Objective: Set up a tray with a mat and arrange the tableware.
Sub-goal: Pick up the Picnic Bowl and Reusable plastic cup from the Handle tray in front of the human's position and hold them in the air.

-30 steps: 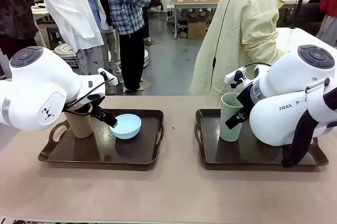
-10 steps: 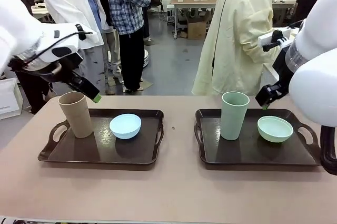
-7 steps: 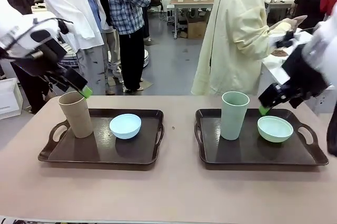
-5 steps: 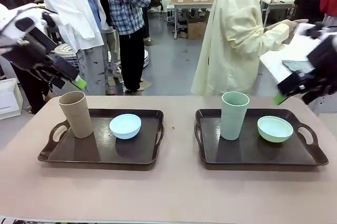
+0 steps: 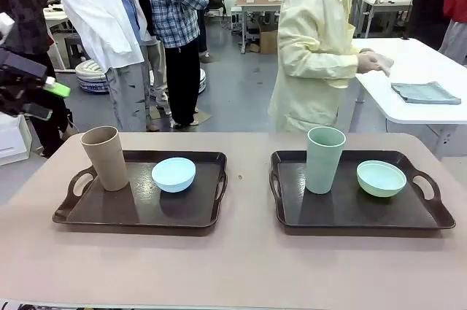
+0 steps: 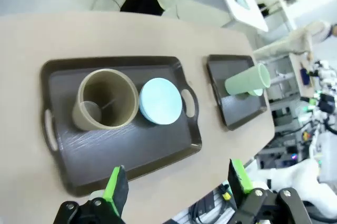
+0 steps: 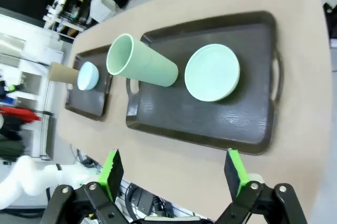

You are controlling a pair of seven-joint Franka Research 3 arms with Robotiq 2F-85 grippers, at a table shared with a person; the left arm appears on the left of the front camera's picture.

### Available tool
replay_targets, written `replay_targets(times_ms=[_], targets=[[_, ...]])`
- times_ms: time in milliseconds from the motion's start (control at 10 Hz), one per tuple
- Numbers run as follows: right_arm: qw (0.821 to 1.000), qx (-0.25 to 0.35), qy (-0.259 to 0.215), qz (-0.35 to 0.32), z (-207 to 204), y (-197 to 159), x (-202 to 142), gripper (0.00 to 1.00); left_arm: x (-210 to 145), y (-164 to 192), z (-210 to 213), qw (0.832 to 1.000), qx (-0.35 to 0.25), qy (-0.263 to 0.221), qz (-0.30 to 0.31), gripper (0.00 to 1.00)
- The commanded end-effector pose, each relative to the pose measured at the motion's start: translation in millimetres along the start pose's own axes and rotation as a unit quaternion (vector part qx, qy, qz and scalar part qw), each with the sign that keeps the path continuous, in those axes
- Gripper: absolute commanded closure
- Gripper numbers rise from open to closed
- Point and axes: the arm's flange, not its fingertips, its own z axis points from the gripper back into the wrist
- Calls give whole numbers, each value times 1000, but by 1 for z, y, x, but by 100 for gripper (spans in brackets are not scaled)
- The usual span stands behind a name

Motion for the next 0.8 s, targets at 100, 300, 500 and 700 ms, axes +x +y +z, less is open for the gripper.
replay_targets(times_ms=[100, 300, 500, 700], targets=[[998, 39, -11, -47, -11, -41, -28, 0, 6, 51, 13, 999, 10, 15, 46, 0], [996, 41, -31, -69, 4, -57, -21, 0, 5, 87, 14, 996, 24, 30, 81, 0], [996, 37, -28, -71, 3, -56, -16, 0, -2, 106, 12, 994, 22, 38, 101, 0], [997, 27, -24, -70, -2, -56, -13, 0, -4, 111, 14, 994, 29, 35, 103, 0]])
